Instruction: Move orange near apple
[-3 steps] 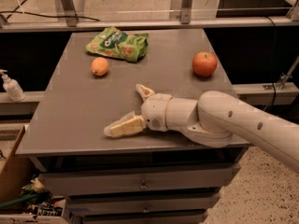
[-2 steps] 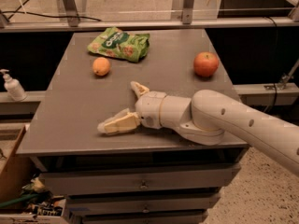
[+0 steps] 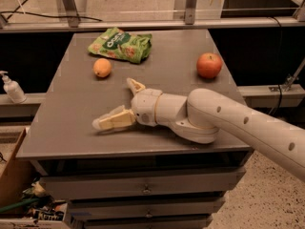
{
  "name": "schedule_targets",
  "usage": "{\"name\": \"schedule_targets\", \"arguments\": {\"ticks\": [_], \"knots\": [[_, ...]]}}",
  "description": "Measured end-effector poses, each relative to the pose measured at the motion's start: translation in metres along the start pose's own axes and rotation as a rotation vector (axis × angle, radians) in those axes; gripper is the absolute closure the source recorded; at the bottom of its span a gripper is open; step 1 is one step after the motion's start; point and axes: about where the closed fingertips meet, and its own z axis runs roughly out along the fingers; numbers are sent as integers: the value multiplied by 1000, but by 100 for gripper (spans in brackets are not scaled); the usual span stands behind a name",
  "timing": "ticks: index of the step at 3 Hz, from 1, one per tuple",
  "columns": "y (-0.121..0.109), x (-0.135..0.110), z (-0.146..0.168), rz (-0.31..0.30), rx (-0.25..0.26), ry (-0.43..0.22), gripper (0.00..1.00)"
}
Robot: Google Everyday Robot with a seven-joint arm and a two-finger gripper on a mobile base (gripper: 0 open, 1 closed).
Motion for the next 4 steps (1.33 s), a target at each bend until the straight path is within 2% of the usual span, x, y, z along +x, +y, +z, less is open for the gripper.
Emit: {"name": "schedule_targets", "arguments": {"ticks": [1,2,3,4], "knots": [[-1,-1,2,0,-1,-8,0],[1,-12,-17,-18,22,-3,0],[3,-37,-30,-61,32,10,0],[8,-47,-34,-91,42,28,0]]}}
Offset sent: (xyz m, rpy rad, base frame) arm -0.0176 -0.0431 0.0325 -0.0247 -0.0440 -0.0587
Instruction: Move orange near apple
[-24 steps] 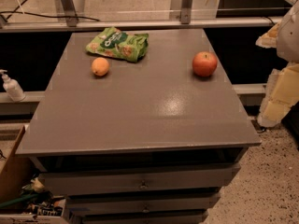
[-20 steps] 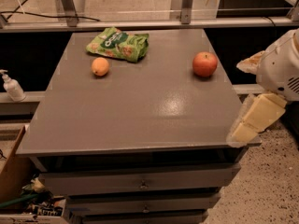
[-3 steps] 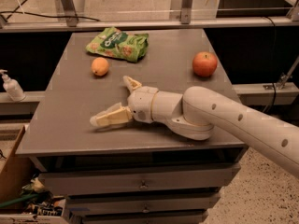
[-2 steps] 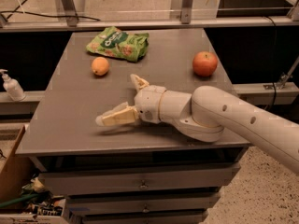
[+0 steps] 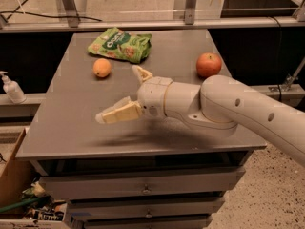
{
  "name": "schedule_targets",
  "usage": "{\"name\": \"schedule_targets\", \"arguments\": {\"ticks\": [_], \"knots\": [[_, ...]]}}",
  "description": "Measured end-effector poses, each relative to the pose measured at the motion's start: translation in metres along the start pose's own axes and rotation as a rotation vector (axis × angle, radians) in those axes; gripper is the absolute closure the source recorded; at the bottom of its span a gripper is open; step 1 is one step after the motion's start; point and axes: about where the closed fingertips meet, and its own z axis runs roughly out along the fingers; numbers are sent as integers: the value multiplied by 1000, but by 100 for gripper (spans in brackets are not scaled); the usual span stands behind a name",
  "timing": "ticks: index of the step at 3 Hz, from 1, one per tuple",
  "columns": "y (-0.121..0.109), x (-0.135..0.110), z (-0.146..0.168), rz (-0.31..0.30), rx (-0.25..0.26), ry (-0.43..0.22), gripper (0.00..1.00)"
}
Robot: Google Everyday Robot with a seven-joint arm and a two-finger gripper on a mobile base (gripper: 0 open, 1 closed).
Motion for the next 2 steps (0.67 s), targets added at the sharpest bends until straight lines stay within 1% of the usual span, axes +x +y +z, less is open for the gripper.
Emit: {"name": "schedule_targets", "arguments": {"ticks": [1,2], "knots": [[5,3,13,-7,7,0,0],[2,10,28,-16,27,1,0]]}}
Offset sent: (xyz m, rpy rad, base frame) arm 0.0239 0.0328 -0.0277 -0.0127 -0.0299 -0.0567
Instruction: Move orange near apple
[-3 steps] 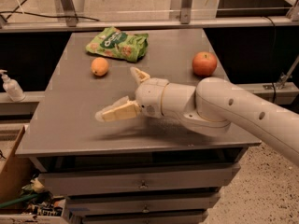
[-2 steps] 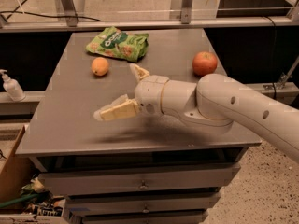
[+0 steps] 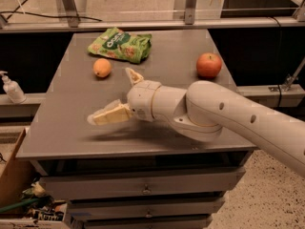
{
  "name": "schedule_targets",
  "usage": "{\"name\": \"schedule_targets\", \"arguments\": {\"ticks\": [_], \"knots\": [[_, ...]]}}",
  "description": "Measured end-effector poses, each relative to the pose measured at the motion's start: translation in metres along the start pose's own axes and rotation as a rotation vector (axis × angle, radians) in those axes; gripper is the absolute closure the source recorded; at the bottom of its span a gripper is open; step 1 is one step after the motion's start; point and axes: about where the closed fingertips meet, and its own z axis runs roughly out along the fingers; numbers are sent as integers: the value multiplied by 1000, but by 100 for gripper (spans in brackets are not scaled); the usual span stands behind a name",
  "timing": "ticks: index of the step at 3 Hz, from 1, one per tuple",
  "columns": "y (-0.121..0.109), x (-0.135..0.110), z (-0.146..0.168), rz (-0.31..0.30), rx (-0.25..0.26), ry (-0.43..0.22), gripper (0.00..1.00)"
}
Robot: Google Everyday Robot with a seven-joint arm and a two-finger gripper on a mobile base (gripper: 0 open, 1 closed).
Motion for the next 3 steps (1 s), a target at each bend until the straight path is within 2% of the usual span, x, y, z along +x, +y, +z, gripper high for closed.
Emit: {"name": "schedule_targets", "arguments": {"ticks": [2,3], "knots": [[-19,-1,28,-35,63,-15,0],[-35,4,64,-40,72,21,0]]}}
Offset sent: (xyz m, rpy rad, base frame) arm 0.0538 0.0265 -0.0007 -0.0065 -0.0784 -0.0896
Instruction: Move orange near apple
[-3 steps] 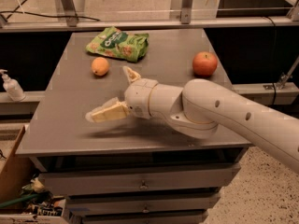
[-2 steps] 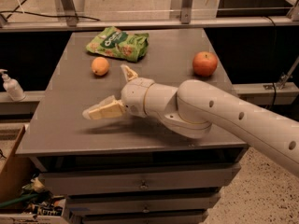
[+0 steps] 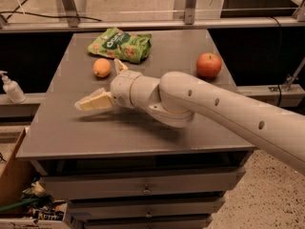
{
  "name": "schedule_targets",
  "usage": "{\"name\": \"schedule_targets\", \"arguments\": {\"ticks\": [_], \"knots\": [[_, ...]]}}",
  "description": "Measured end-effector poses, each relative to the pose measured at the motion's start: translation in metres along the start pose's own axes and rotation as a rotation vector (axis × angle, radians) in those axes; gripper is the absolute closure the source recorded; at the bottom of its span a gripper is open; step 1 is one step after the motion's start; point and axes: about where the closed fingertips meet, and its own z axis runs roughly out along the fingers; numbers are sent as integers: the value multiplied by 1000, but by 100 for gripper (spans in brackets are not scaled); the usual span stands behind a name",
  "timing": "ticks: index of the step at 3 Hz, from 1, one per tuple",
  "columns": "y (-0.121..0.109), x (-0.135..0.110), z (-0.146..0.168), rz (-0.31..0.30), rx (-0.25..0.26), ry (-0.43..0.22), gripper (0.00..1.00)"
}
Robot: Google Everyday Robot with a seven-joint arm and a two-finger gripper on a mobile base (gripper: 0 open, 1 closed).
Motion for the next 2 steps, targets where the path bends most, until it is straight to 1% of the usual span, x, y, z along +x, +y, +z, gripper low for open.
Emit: {"name": "schedule_targets", "arguments": {"ticks": [1,2], "knots": [[1,3,3,0,-4,6,0],[0,3,-1,8,12,2,0]]}}
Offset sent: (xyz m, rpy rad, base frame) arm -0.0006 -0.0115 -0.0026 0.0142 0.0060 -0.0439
